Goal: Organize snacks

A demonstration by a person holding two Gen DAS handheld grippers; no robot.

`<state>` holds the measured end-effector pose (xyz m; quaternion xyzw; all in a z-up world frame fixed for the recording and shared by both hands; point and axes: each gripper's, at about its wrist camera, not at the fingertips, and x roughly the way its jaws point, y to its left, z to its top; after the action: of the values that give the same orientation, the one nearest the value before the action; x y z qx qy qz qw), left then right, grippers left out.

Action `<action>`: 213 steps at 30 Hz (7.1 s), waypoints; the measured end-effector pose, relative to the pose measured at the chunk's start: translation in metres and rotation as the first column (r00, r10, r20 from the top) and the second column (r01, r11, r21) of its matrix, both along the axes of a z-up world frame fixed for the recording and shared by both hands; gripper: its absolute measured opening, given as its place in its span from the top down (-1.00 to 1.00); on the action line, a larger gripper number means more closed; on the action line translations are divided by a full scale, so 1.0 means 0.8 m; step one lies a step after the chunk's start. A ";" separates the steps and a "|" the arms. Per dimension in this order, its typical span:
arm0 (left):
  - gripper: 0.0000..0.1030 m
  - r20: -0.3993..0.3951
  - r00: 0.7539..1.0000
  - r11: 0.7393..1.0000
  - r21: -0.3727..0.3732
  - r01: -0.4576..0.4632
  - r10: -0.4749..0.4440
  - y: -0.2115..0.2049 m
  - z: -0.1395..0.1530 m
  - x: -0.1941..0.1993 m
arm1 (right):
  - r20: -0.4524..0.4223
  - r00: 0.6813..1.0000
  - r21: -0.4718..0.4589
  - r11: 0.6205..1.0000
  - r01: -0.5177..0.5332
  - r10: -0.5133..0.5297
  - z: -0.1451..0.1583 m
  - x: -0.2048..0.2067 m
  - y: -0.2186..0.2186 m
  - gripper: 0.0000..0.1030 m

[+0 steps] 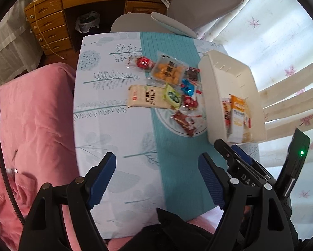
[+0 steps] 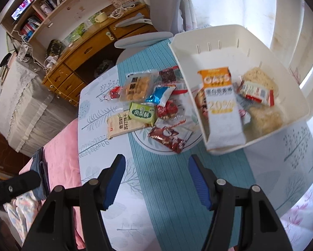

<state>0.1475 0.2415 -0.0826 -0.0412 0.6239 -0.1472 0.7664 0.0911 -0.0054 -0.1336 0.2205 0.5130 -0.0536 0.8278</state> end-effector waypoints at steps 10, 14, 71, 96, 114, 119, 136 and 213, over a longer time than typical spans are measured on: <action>-0.55 0.009 0.993 0.992 0.032 0.119 -0.120 0.011 -0.045 0.051 | -0.020 0.997 -0.138 0.987 -0.079 0.077 -0.021 -0.003 0.049 -0.22; -0.55 0.065 0.981 0.983 0.048 0.179 -0.182 0.001 -0.062 0.073 | -0.020 0.992 -0.191 0.974 -0.125 0.123 -0.031 0.005 0.058 -0.22; -0.67 0.038 0.793 0.791 0.116 0.601 -0.608 -0.131 -0.258 0.232 | -0.150 0.912 -0.323 0.853 -0.411 0.382 -0.161 0.113 0.065 -0.46; 0.79 -0.019 0.969 0.961 -0.137 0.241 -0.246 0.014 -0.256 0.156 | -0.228 0.906 -0.247 0.879 -0.408 0.357 -0.152 0.101 0.082 0.99; 0.95 -0.003 0.996 0.951 -0.297 0.080 -0.085 0.107 -0.186 0.055 | -0.164 0.959 -0.017 0.971 -0.238 0.232 -0.110 0.026 0.073 0.99; 0.95 0.015 0.998 0.944 -0.325 0.055 -0.053 0.114 -0.163 0.043 | -0.126 0.968 -0.040 0.973 -0.225 0.219 -0.084 0.012 0.063 0.99; -0.07 -0.116 0.993 0.984 -0.175 -0.034 0.014 0.057 -0.190 0.073 | -0.026 0.973 -0.166 0.959 -0.232 0.230 -0.090 0.048 0.050 0.42; 0.11 -0.300 0.953 0.984 -0.151 -0.091 0.042 0.068 -0.254 0.063 | 0.015 0.968 -0.144 0.958 -0.246 0.251 -0.100 0.013 0.061 0.80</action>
<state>0.1979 0.2958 -0.2857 -0.1463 0.7156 -0.1637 0.6631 0.1014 0.0437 -0.2132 0.0960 0.5176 0.0184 0.8500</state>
